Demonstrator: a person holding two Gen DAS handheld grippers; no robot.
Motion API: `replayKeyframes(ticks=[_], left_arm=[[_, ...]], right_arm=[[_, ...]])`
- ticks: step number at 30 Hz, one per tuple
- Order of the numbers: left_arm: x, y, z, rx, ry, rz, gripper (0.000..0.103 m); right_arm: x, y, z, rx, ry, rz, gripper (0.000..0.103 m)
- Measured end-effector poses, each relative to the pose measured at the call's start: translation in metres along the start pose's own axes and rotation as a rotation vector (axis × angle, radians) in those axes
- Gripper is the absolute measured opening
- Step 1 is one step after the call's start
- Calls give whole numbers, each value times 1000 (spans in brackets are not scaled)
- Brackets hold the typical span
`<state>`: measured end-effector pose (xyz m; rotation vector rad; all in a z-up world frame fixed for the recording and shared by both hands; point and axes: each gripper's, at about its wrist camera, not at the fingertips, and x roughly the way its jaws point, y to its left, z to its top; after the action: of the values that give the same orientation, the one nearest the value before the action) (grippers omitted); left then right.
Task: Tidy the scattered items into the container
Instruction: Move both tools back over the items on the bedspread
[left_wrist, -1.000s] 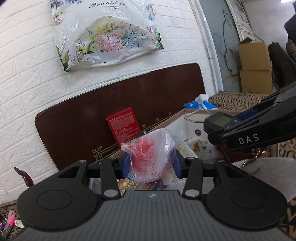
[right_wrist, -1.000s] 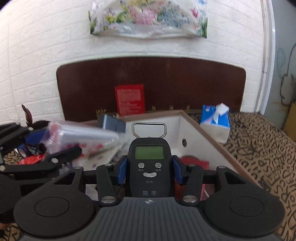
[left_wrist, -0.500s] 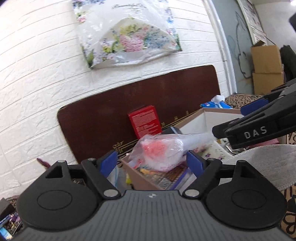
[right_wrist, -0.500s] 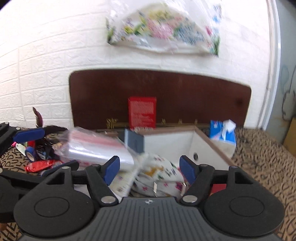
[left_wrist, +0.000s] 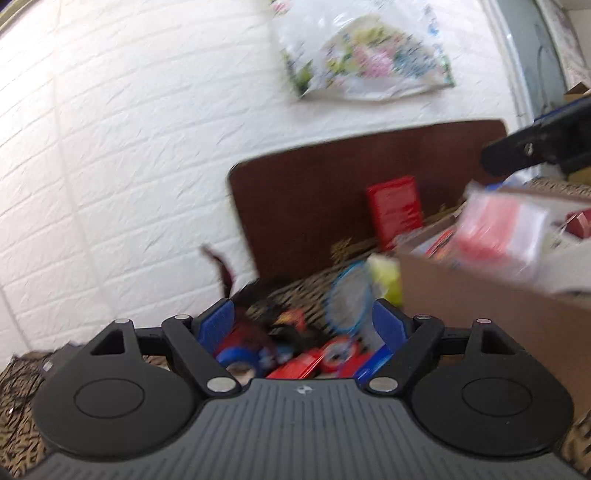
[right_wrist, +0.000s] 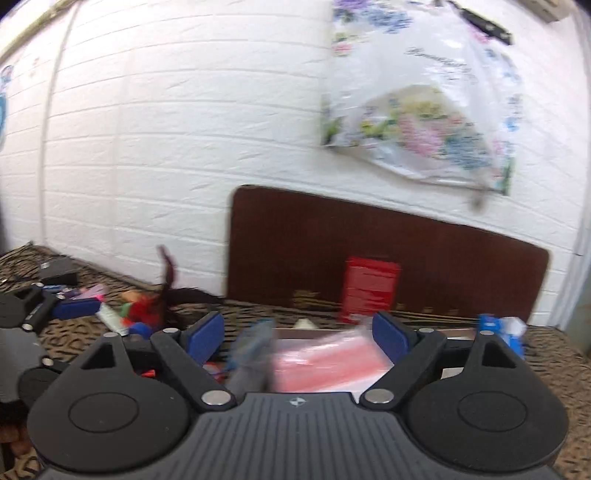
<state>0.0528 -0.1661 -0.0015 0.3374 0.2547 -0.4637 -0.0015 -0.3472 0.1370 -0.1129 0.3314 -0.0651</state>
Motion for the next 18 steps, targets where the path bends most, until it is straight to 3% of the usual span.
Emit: replayKeyframes(ticks=[8, 12, 18], left_arm=[[12, 59, -52, -42, 149, 183, 84], [22, 88, -69, -66, 207, 267, 83], [48, 122, -77, -36, 214, 375, 83]], right_arm=[[69, 102, -31, -42, 108, 254, 88], [90, 135, -38, -58, 151, 316, 88], [128, 174, -37, -50, 164, 406, 88]])
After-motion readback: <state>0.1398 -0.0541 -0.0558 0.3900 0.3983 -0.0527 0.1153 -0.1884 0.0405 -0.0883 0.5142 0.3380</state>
